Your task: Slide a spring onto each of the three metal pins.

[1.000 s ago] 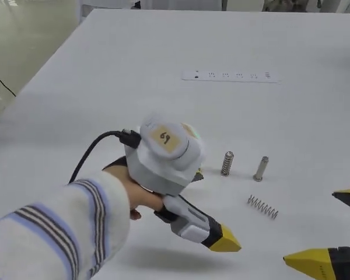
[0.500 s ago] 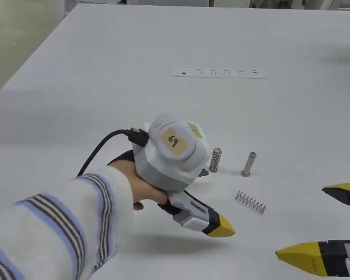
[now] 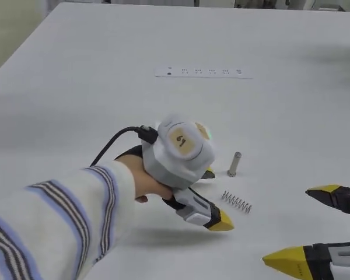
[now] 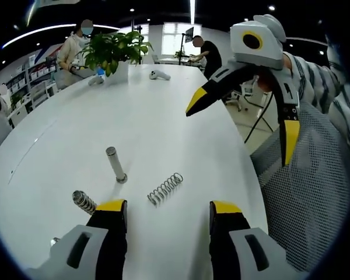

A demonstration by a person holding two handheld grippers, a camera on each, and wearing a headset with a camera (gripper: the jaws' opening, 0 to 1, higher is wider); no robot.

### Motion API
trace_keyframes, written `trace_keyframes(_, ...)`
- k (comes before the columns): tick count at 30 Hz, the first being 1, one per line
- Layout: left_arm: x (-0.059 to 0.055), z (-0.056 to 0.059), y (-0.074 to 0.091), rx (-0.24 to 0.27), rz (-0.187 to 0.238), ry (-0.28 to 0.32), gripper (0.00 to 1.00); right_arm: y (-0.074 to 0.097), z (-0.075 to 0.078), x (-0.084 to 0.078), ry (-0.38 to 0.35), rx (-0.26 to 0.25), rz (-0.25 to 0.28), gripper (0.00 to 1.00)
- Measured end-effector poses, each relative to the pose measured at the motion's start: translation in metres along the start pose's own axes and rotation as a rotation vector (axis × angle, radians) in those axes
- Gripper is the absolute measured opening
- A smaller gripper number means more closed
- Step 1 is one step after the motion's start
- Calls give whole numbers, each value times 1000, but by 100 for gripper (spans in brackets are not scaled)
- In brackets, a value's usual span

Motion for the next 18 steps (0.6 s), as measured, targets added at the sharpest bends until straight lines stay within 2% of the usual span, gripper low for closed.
trace_keyframes(1, 0, 0, -1, -6, -12, -3, 50, 0, 0, 0, -3, -1, 1, 91)
trace_keyframes(3, -1, -1, -5, -5, -49, -53, 50, 1, 1, 0, -6, 0, -2, 91)
trace_keyframes(12, 7, -1, -17, -49, -36, -65, 45, 0, 2, 2, -4, 6, -6, 90)
trace_keyframes(16, 9, -4, -20, -52, -40, -71, 41, -1, 1, 4, -2, 13, -1, 90)
trace_keyframes(18, 9, -5, -22, -52, -57, -86, 37, -1, 0, 4, -1, 16, -1, 90)
Point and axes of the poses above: the centre of the closed fingertips' face, and the gripper's own axes: y roughly backward along the fingers, z roughly to its right, x roughly out of its top, the point moved 10 cm from there along y, roughly backward along the fingers, and after that the axes turned 1 degree about z, right-handed, at the moved point
